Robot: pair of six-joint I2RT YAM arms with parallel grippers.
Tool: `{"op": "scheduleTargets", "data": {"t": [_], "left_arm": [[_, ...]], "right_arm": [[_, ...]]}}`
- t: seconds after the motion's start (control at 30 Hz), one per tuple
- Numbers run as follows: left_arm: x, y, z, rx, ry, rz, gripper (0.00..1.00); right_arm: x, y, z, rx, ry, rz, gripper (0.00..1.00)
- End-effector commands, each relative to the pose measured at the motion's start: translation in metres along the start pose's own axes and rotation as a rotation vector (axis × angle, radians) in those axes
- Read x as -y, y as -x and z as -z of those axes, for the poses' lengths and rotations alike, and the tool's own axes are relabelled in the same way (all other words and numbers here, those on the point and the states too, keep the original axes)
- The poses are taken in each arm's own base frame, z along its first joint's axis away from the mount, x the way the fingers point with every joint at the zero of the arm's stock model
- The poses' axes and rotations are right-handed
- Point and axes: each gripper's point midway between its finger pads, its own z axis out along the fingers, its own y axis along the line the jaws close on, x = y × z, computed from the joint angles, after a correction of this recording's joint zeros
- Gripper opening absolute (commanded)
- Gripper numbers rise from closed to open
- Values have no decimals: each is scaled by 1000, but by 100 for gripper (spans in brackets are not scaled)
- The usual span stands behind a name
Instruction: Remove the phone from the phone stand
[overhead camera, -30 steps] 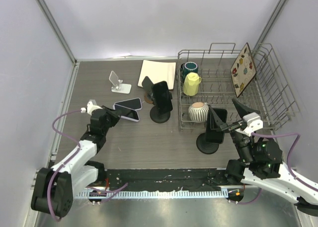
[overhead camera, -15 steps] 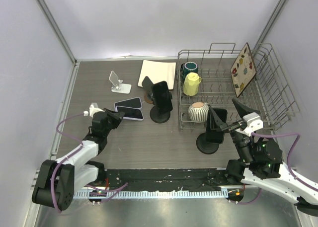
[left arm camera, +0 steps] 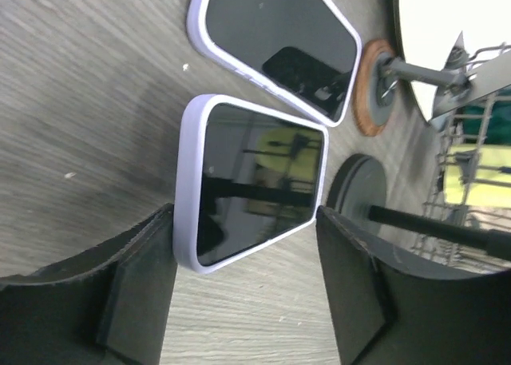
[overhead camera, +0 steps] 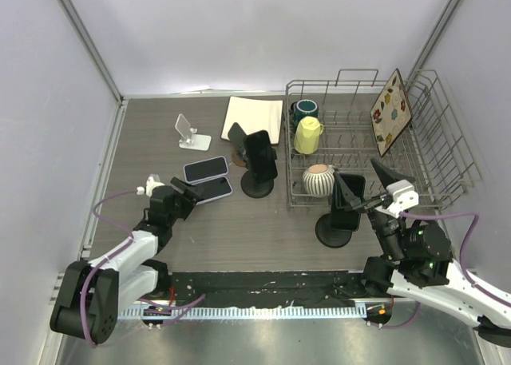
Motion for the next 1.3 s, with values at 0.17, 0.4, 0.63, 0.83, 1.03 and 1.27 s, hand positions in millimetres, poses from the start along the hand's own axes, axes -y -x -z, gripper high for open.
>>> {"op": "scheduleTargets", "data": {"t": [0.17,0.4,0.63,0.83,1.03,1.27], "left_arm": [[-2,-3,2,-54,47,-131,81],[1,-5,-12,-105,85,-201,94],[-6,-25,-23,-226,147,-240,100],[-17,-27,-8,-208,202,-247,100],[-23,-20,10,-133,198,-206,100],[-9,9,19,-54,216,-334,100]], "right_arm": [[3,13,-3,20,-7,-19,97],[4,13,-3,18,-11,-18,97],[3,12,-3,14,-8,-13,97],[5,12,-3,15,-15,-14,97],[2,11,-4,12,-9,-13,97],[2,11,-4,6,-6,-10,97]]}}
